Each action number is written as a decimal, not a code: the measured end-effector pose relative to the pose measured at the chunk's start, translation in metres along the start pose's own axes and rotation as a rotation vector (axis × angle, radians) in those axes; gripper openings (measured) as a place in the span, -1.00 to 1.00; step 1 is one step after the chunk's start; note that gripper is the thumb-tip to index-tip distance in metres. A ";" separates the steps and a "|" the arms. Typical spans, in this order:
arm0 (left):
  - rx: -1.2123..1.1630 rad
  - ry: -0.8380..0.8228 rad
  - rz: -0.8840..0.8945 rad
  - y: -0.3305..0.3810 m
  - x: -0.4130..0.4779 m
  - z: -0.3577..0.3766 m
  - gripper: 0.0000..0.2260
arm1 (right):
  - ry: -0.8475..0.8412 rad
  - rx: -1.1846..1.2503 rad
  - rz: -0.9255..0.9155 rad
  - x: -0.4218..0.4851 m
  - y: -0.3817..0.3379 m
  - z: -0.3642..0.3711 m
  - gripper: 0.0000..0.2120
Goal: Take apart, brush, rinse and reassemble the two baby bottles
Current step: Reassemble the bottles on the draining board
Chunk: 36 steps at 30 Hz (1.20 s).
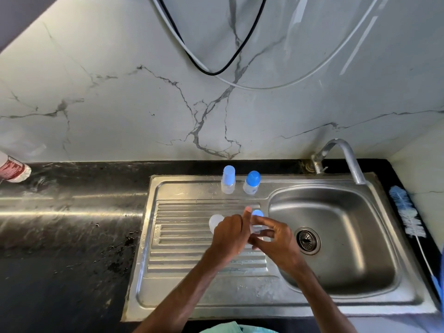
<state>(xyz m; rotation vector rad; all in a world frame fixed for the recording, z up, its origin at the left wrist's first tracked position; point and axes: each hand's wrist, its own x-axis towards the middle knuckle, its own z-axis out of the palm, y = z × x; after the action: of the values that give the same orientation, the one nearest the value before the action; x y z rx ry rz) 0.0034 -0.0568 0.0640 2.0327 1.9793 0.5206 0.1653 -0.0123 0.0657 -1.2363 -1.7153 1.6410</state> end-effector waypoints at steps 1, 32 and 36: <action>0.047 -0.075 -0.011 0.004 0.000 -0.001 -0.48 | -0.009 0.011 0.003 -0.001 0.003 0.002 -0.60; -1.548 -0.133 -0.793 -0.054 -0.025 -0.014 -0.55 | 0.060 0.084 0.000 -0.016 -0.016 -0.021 -0.53; -1.562 -0.120 -0.771 -0.025 -0.027 -0.020 -0.55 | 0.085 0.007 -0.083 -0.022 -0.023 -0.011 -0.53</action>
<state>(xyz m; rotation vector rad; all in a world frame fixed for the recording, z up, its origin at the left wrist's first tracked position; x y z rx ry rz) -0.0283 -0.0839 0.0696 0.3180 1.2322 1.1356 0.1790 -0.0221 0.0950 -1.1981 -1.6850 1.5242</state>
